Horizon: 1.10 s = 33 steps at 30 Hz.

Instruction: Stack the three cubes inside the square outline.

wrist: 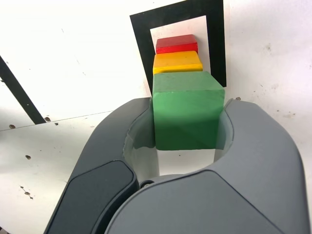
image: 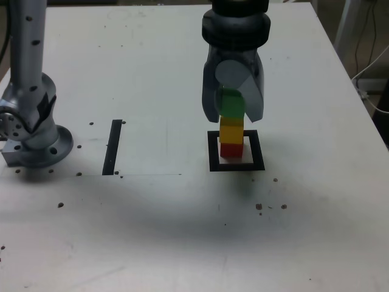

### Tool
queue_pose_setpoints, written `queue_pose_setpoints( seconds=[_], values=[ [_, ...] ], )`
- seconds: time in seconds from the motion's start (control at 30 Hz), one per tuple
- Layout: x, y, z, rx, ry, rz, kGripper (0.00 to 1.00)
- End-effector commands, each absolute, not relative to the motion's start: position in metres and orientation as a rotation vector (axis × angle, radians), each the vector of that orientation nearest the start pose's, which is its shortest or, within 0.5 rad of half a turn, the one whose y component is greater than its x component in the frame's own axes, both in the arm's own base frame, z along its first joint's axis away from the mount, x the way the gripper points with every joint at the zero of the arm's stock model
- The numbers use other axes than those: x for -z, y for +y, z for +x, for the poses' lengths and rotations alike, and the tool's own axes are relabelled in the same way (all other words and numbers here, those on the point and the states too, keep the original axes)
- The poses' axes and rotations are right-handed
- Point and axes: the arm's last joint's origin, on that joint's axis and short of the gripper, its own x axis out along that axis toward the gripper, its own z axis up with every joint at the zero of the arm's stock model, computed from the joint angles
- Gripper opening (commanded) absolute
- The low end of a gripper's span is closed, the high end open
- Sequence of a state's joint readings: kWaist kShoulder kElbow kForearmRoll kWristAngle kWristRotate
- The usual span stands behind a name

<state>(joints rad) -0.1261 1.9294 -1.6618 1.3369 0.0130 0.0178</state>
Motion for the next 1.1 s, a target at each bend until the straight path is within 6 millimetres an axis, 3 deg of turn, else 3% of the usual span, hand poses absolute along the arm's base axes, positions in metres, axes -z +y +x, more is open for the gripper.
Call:
queue_pose_setpoints(
  seconds=[0.0, 0.8, 0.87, 1.07],
  values=[
    [-0.312, -0.043, 0.34, 0.102, 1.592, 0.123, 0.29],
    [-0.301, -0.043, 0.342, 0.105, 1.608, 0.12, 0.3],
    [-0.299, -0.043, 0.342, 0.107, 1.612, 0.118, 0.38],
    [-0.295, -0.043, 0.342, 0.122, 1.611, 0.116, 0.84]
  ],
)
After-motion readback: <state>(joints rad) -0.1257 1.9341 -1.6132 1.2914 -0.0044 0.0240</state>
